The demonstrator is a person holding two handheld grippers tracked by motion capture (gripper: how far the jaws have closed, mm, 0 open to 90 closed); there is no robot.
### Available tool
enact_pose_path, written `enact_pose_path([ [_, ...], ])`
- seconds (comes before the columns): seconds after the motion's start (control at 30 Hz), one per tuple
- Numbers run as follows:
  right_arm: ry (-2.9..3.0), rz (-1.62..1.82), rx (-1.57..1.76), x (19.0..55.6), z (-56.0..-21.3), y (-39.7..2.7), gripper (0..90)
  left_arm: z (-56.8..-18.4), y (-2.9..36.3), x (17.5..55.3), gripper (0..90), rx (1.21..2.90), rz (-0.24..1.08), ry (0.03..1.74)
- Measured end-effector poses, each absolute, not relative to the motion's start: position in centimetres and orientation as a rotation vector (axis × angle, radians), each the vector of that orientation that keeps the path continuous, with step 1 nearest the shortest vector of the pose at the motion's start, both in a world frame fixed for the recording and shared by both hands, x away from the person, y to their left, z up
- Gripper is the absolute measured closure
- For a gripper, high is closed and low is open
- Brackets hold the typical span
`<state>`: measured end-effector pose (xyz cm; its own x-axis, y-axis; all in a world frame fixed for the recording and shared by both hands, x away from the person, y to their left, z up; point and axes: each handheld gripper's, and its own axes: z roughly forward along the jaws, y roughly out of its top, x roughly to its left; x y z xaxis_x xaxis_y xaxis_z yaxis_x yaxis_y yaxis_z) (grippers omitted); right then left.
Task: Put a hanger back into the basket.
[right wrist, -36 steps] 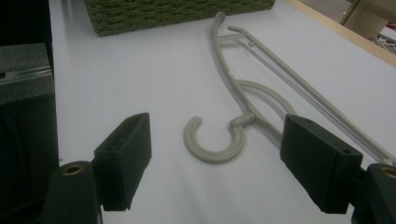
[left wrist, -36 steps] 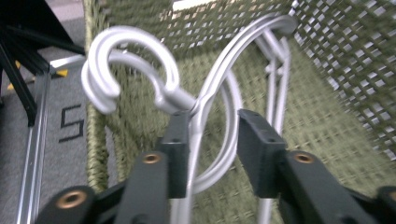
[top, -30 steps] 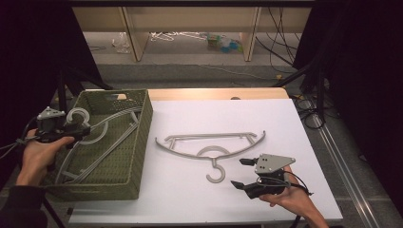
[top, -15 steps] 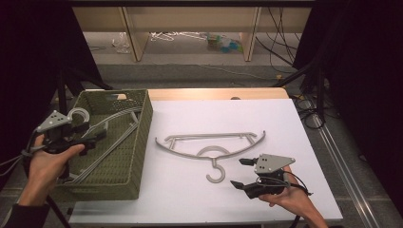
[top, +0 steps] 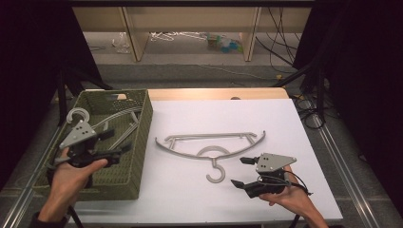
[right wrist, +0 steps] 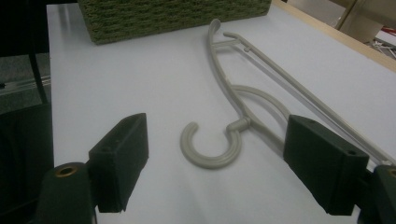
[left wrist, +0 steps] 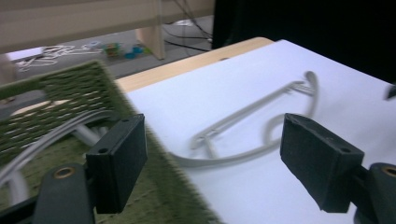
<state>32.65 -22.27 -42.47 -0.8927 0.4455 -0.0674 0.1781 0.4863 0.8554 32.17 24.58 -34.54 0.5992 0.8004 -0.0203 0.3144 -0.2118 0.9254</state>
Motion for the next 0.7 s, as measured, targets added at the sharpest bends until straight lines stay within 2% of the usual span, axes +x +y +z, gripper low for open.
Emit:
enact_pose_path([
  [0.2, 2.451, 1.363, 0.546, 32.8, -42.7, -22.5, 21.5, -36.1, 20.8, 31.1, 22.5, 1.816, 0.512, 0.824],
  [0.7, 2.448, 1.366, 0.549, 32.8, -42.8, -22.5, 21.0, -39.5, 16.5, 28.5, 21.8, 1.802, 0.467, 0.751],
])
